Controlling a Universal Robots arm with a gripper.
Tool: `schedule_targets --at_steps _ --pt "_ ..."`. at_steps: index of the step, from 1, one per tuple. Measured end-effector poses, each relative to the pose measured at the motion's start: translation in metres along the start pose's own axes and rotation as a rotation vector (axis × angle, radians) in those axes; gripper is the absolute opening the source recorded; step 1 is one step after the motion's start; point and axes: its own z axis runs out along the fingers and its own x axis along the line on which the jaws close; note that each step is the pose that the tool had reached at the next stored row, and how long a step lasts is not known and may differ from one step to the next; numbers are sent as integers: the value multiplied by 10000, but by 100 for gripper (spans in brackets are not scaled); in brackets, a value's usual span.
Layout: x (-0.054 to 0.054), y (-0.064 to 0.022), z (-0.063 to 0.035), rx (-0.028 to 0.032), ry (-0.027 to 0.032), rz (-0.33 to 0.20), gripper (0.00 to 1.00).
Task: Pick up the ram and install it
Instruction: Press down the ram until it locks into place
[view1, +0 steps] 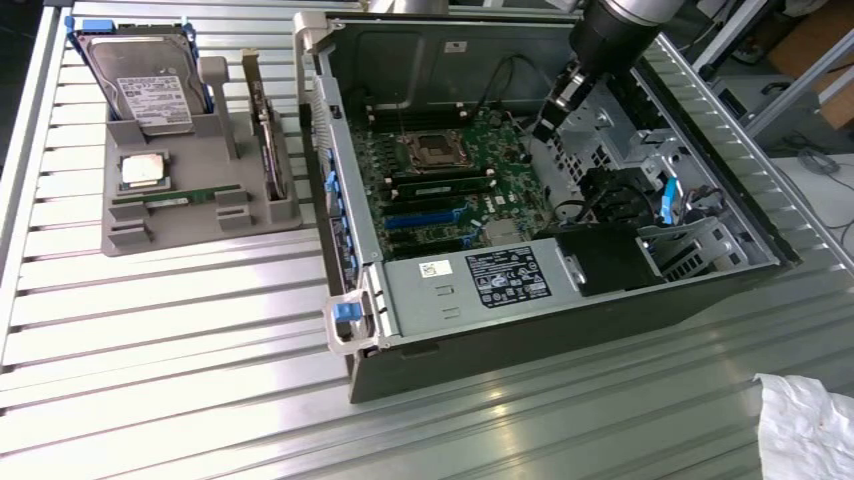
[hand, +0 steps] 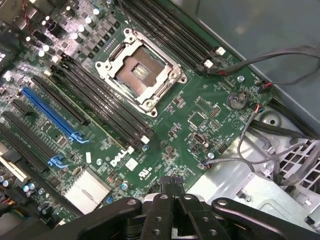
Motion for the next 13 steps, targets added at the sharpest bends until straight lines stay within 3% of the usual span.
schedule_targets --at_steps 8,13 --pt "0 0 0 -51 -48 773 11" --pt "0 0 0 -108 -103 1642 11"
